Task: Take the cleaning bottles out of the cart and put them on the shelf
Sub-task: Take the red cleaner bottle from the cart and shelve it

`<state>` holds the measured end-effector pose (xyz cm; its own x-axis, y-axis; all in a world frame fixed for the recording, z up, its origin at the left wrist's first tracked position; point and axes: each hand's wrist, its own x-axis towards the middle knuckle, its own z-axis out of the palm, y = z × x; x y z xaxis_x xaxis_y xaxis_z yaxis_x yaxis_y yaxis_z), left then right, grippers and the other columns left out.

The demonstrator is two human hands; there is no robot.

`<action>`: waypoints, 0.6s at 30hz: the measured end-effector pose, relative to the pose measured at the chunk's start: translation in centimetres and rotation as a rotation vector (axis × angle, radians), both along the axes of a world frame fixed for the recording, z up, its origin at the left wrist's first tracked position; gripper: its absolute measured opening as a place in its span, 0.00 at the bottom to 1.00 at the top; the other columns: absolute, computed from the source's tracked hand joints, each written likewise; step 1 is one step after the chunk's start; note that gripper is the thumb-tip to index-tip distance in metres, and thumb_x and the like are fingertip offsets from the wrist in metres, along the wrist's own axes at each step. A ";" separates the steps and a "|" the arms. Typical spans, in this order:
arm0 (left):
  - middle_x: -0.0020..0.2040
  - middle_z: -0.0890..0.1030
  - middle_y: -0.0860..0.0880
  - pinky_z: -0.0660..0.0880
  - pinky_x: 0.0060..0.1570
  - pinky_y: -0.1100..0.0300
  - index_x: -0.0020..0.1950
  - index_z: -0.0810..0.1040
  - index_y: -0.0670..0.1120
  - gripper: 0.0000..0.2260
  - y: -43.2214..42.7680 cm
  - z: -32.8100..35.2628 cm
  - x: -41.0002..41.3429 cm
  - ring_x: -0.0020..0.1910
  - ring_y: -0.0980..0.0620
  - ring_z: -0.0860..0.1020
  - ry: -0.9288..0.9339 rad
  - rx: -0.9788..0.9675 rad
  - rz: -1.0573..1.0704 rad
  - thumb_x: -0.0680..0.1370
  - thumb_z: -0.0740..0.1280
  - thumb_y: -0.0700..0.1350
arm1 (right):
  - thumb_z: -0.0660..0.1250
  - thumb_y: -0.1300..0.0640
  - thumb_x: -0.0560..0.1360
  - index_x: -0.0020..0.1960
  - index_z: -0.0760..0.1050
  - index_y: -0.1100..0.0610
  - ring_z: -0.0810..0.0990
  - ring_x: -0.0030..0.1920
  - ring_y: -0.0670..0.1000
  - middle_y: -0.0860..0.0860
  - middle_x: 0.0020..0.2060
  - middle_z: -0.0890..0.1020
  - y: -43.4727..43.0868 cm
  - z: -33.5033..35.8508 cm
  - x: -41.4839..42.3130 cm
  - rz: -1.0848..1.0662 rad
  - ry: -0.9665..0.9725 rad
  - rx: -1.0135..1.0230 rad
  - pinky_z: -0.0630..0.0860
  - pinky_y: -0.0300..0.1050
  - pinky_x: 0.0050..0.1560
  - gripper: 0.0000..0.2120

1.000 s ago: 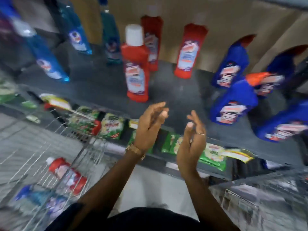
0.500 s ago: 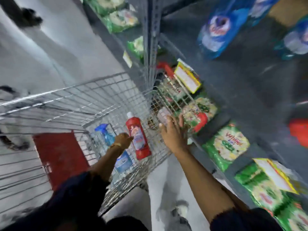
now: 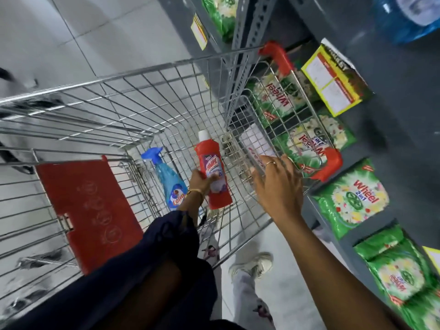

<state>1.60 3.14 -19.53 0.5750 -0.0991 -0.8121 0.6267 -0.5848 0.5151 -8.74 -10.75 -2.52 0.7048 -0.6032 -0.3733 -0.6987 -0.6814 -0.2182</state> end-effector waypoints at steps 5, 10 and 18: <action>0.49 0.77 0.43 0.78 0.42 0.53 0.50 0.66 0.43 0.20 0.5 4.8 0.1 0.44 0.47 0.77 -0.194 -0.048 -0.084 0.71 0.75 0.47 | 0.59 0.51 0.78 0.64 0.72 0.54 0.71 0.65 0.57 0.55 0.61 0.79 0.4 1.2 -0.3 -0.069 -0.230 0.086 0.69 0.55 0.60 0.16; 0.45 0.86 0.45 0.82 0.39 0.57 0.55 0.73 0.40 0.14 1.0 16.5 0.2 0.44 0.45 0.84 -0.291 -0.439 -0.029 0.72 0.71 0.37 | 0.61 0.52 0.79 0.66 0.71 0.57 0.76 0.63 0.55 0.56 0.63 0.78 -0.4 4.2 -1.0 -0.294 -0.427 0.597 0.73 0.47 0.59 0.17; 0.43 0.87 0.47 0.80 0.37 0.62 0.57 0.78 0.41 0.18 -0.9 35.6 -8.1 0.41 0.51 0.85 -0.382 -0.846 -0.217 0.69 0.72 0.43 | 0.68 0.39 0.69 0.59 0.78 0.50 0.82 0.55 0.53 0.51 0.55 0.84 1.7 16.0 -10.8 -0.476 -0.822 1.221 0.78 0.52 0.53 0.22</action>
